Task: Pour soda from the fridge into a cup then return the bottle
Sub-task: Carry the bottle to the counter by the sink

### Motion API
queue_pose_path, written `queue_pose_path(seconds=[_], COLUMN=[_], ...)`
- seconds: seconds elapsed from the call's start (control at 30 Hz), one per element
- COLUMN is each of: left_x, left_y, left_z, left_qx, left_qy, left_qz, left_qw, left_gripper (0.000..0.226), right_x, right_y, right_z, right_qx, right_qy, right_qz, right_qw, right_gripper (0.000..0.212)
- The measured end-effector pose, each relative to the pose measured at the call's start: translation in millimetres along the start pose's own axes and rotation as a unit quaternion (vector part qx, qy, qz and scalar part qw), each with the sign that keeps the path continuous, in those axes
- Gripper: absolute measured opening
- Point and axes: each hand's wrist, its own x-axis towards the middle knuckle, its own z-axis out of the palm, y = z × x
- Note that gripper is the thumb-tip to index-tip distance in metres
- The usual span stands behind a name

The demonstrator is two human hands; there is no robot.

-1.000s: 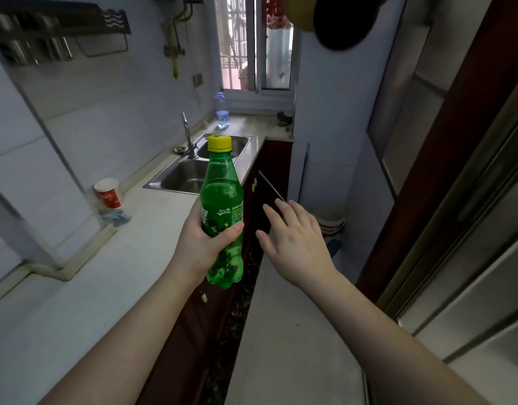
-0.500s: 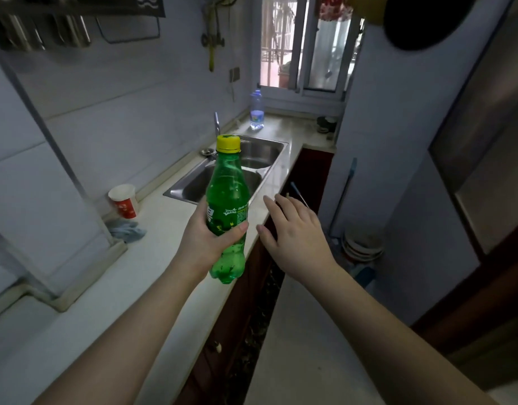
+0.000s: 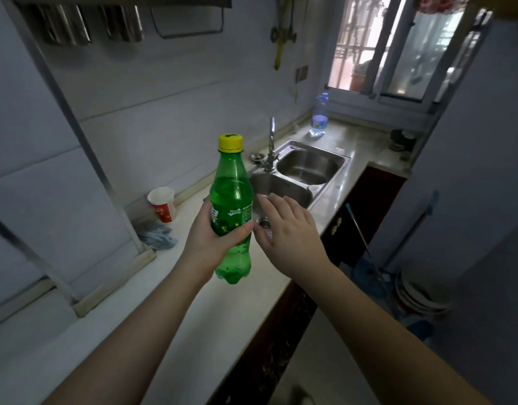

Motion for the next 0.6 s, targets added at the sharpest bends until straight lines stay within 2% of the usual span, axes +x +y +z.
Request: queue_pose_path(seconds=[0.2, 0.4, 0.6], left_x=[48, 67, 60], left_y=[-18, -24, -36], left_z=[11, 17, 6], left_qx=[0.067, 0.063, 0.045], left_qy=[0.128, 0.221, 0.295], left_qz=[-0.001, -0.018, -0.041], left_qw=[0.99, 0.973, 0.953], left_gripper=[0.081, 0.079, 0.077], right_x=[67, 118, 135], right_y=[37, 55, 40], right_z=[31, 56, 79], right_qx=[0.03, 0.073, 0.106], right_qy=[-0.013, -0.067, -0.09], right_qz=[-0.088, -0.175, -0.216], right_qw=[0.996, 0.98, 0.966], right_gripper=[0.056, 0.058, 0.06])
